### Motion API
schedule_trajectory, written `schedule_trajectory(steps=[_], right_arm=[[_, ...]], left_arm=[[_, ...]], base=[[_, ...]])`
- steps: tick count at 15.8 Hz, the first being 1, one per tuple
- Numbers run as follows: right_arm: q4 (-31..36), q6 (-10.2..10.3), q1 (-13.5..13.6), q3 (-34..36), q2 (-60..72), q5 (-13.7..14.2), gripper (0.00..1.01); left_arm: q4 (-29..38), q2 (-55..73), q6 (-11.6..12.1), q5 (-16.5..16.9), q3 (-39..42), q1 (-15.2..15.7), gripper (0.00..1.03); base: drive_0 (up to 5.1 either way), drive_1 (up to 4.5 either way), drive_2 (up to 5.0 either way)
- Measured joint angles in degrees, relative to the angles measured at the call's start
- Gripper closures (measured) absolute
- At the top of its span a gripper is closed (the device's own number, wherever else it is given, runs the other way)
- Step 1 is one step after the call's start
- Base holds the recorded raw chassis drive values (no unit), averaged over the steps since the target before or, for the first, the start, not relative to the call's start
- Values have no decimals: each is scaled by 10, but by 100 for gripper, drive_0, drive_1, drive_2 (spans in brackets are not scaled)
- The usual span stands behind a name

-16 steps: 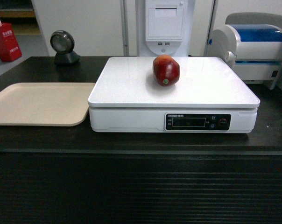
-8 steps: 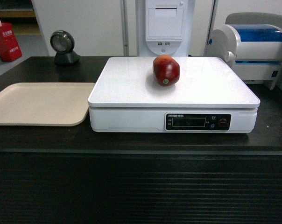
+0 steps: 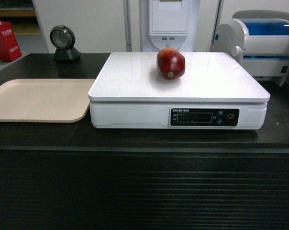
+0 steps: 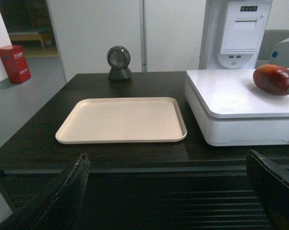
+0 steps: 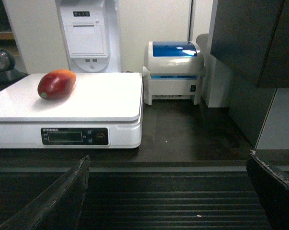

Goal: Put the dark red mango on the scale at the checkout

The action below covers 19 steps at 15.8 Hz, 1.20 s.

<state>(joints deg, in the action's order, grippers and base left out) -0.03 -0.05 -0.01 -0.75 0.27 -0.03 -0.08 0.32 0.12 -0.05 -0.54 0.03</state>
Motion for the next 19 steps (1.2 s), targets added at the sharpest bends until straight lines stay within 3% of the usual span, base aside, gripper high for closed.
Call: schedule_trajectory(steps=[19], right_arm=[[-2, 0, 0, 0, 0, 0, 3]], left_arm=[[-1, 0, -1, 0, 0, 0, 5]], base=[[0, 0, 0]])
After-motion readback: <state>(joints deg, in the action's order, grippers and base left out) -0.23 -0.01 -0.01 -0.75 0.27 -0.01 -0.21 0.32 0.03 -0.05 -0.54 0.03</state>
